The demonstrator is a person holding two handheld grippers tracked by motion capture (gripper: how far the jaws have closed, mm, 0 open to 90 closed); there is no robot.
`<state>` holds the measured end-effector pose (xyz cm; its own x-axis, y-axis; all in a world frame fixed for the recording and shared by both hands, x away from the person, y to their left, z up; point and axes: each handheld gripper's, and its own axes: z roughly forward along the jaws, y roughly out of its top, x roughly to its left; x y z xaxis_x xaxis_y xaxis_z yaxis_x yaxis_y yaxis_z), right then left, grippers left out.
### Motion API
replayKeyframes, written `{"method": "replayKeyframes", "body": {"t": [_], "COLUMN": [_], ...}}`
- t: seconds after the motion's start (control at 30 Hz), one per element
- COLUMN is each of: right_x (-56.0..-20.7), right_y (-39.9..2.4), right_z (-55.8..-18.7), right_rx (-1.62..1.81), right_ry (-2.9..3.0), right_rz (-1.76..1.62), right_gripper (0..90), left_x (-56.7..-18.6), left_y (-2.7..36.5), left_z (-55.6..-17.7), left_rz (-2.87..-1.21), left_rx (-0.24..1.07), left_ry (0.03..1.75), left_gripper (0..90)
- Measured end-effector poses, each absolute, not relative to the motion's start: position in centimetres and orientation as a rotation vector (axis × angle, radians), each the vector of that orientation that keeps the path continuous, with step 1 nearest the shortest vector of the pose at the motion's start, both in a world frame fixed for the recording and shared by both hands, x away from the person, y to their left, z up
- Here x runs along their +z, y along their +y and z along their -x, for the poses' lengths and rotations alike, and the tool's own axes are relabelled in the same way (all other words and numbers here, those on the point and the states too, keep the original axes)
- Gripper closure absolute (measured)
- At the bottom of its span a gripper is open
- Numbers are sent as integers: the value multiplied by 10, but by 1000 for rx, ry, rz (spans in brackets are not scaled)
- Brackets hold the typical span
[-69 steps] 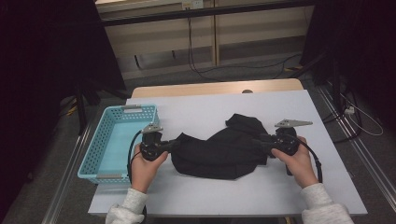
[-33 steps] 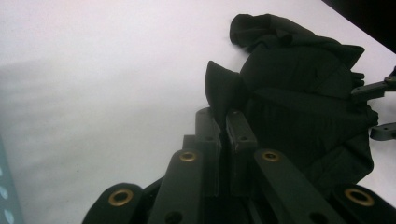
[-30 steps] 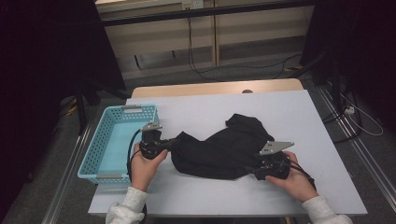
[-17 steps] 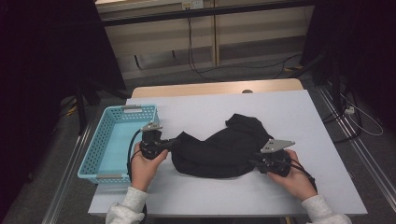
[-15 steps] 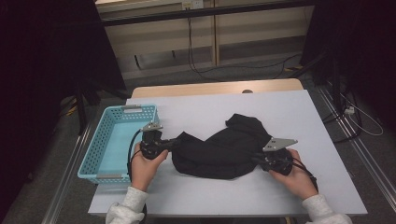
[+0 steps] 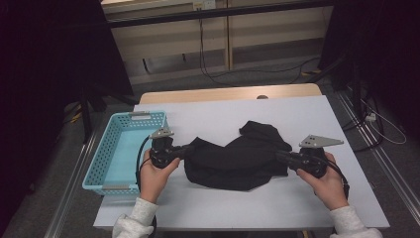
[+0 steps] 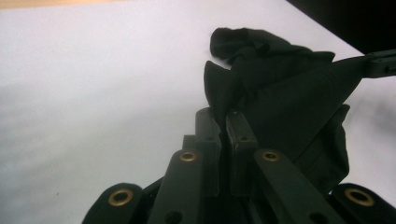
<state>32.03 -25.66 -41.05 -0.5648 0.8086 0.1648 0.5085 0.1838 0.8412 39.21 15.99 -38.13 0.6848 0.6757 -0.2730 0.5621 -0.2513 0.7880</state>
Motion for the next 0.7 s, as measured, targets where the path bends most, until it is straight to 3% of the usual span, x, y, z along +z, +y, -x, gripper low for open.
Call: {"method": "replayKeyframes", "body": {"t": [0.7], "right_x": [-396], "right_y": [-258], "right_z": [-331], "right_rx": [1350], "right_ry": [2103], "right_rz": [-1255], "right_gripper": [846], "left_x": [-371], "left_y": [163], "left_z": [-393], "left_rz": [-1881], "left_rx": [148], "left_ry": [935], "left_gripper": [857]}}
